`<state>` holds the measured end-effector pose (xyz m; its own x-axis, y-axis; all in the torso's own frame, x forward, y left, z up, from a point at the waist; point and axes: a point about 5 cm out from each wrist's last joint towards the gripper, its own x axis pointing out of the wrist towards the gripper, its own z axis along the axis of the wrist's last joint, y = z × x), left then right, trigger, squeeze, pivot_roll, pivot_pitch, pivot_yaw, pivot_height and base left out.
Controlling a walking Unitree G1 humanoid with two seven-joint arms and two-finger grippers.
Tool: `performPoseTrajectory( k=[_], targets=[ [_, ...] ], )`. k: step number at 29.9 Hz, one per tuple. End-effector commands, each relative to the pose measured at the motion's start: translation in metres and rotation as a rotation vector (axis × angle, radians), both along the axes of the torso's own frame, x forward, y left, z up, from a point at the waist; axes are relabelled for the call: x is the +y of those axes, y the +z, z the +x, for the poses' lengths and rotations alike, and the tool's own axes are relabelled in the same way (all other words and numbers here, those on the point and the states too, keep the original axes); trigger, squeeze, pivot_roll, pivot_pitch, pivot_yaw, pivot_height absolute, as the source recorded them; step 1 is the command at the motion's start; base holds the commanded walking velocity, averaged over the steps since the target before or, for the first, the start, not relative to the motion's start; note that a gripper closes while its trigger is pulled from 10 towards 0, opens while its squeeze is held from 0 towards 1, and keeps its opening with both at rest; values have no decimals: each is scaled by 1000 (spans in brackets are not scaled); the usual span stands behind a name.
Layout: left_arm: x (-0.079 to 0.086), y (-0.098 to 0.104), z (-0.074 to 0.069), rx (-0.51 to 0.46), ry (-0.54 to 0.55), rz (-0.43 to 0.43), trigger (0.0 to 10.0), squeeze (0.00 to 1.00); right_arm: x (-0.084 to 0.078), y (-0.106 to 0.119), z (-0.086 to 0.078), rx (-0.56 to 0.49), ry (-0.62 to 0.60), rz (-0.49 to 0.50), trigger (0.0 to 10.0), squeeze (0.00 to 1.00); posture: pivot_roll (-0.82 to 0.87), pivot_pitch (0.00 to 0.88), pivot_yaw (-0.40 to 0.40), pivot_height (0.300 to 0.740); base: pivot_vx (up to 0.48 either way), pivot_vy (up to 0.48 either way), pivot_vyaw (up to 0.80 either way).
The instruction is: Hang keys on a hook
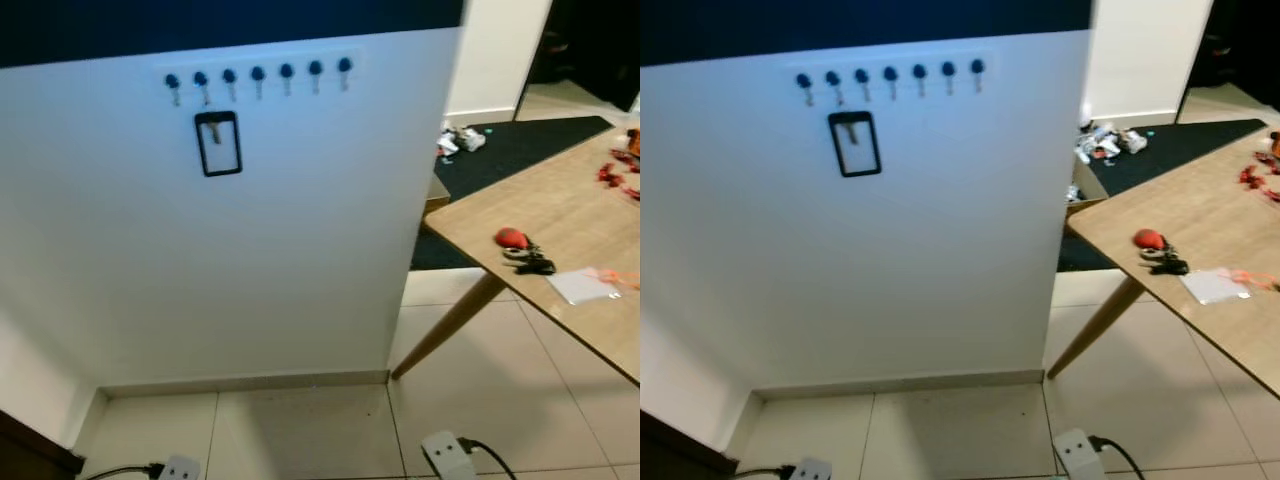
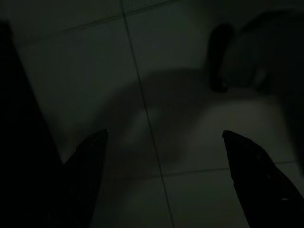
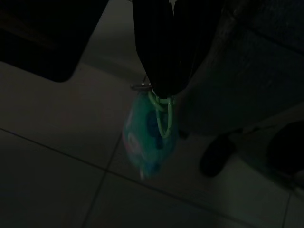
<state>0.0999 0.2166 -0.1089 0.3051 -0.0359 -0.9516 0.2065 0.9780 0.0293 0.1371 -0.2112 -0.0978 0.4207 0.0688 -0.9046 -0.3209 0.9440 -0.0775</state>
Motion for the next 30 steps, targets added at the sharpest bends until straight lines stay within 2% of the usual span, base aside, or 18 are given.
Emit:
performPoseTrajectory(
  k=[1,19,27,30],
  targets=[
    [1,1,3,-8,-6,5,10000,0,-2,-1,-2,9,1,-4,10000,0,-61,33,69,740,0,0,700],
    [-2,2,9,-15,-16,1,10000,0,-4,2,2,-11,1,-7,10000,0,-76,32,71,740,0,0,697],
    [-2,2,11,-21,-16,0,10000,0,-4,5,10,-45,-8,-3,10000,0,-76,28,70,740,0,0,679],
    [-3,3,12,-21,-19,-7,10000,0,-5,6,13,-65,-24,-9,10000,0,-86,26,78,740,0,0,0]
  ],
)
